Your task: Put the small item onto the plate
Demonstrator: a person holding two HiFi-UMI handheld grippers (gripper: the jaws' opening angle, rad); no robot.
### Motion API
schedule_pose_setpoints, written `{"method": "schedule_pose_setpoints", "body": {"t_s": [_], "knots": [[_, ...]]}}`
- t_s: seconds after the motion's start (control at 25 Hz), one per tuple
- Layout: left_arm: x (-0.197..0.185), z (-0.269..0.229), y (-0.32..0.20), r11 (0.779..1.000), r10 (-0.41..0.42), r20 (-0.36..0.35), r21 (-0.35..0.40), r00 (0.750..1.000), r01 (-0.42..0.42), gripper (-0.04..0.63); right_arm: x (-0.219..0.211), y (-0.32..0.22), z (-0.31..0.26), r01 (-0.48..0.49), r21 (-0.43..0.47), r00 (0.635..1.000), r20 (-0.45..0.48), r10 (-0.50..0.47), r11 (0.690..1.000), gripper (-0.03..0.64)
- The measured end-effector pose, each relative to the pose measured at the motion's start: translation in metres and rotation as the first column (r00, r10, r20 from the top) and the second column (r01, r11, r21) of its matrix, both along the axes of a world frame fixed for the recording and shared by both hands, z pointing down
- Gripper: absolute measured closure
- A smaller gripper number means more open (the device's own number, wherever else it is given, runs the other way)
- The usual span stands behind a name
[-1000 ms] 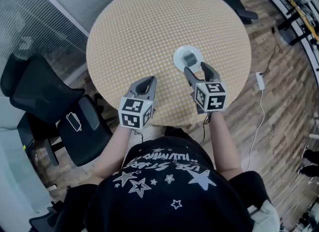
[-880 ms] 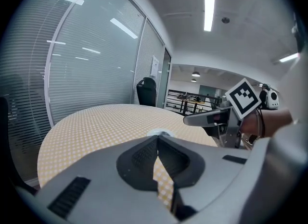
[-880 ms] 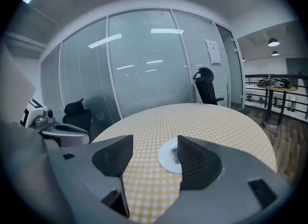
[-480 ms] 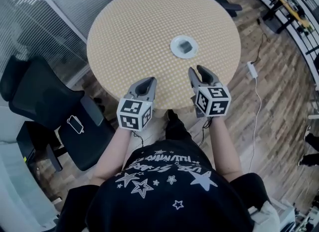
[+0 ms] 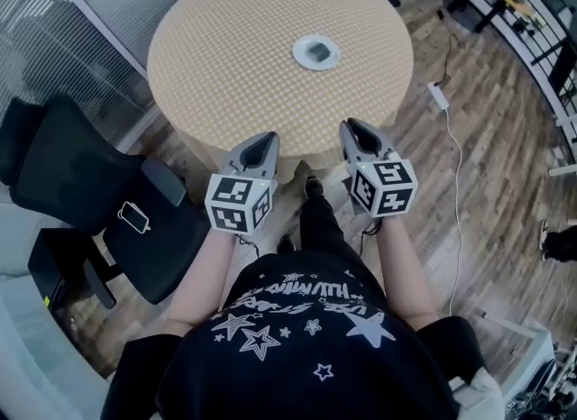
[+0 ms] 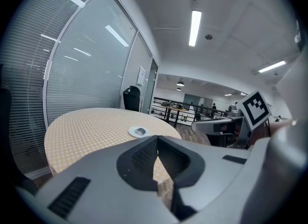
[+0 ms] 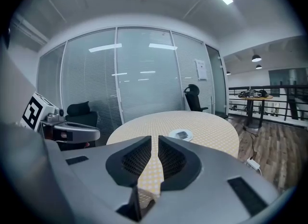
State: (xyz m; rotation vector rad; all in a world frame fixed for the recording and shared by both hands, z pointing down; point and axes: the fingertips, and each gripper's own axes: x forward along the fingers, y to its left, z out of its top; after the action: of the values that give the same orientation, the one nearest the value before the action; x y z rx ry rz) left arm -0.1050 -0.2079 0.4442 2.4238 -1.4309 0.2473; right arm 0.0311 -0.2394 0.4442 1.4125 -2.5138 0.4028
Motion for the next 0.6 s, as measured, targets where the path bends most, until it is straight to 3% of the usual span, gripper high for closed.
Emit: {"method": "schedule_pose_setpoints", "body": {"t_s": [0.28,0.6], "knots": [[0.014,0.005,0.042,0.998,0.067,-0.019,-0.012,0.998,-0.067,0.591,0.009,0.058,0.002,-0.021,-0.014,1.0,-0.006,0.021,1.0,0.576],[0.039,-0.003,0.061,0.997,0.072,-0.023,-0.003,0.997,-0.072,0.591,0.028,0.083,-0.013,-0.025,0.03,1.0,-0.018,0.026,0.999,0.584]]}}
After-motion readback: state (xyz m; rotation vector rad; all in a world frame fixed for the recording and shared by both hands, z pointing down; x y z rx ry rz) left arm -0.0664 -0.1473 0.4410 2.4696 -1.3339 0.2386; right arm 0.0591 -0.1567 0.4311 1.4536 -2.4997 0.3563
